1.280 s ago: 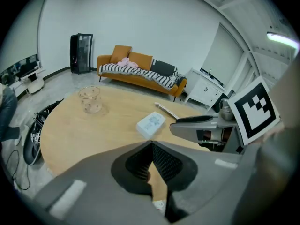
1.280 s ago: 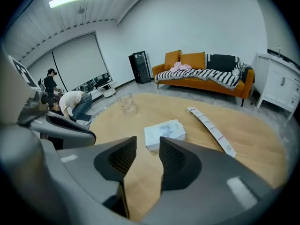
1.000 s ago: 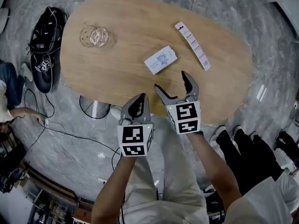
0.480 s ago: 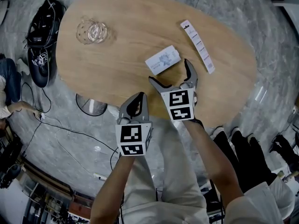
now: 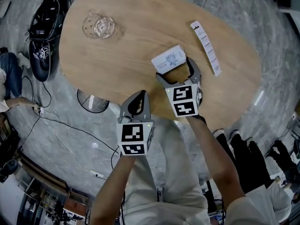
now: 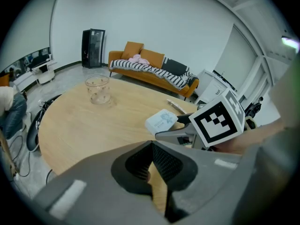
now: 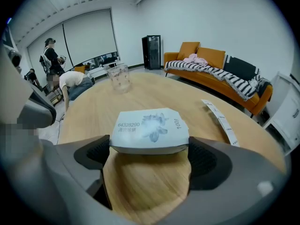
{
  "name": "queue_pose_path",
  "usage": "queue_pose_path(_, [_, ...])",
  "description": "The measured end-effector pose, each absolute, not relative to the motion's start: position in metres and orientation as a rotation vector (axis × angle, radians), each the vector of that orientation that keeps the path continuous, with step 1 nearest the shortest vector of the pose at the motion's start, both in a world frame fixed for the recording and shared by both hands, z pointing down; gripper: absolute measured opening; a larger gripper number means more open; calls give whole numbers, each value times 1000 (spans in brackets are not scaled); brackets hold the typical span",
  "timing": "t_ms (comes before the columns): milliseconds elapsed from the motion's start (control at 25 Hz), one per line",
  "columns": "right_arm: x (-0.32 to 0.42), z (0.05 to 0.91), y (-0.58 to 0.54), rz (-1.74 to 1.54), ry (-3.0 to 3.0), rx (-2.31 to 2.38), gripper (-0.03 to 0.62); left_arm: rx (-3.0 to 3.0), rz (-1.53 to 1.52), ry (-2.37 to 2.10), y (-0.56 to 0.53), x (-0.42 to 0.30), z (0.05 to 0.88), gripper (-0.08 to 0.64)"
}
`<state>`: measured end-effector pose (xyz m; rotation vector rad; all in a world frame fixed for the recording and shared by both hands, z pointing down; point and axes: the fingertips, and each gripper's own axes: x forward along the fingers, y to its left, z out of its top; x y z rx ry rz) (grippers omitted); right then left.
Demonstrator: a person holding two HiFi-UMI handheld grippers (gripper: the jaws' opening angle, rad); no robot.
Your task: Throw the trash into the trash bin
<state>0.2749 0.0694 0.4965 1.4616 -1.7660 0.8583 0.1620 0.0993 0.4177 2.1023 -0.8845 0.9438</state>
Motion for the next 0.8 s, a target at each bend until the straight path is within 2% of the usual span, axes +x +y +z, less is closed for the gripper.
queue_pose_path(800, [255, 467, 73, 873, -1810, 1498, 528, 2105, 916, -901, 104, 139, 408, 0])
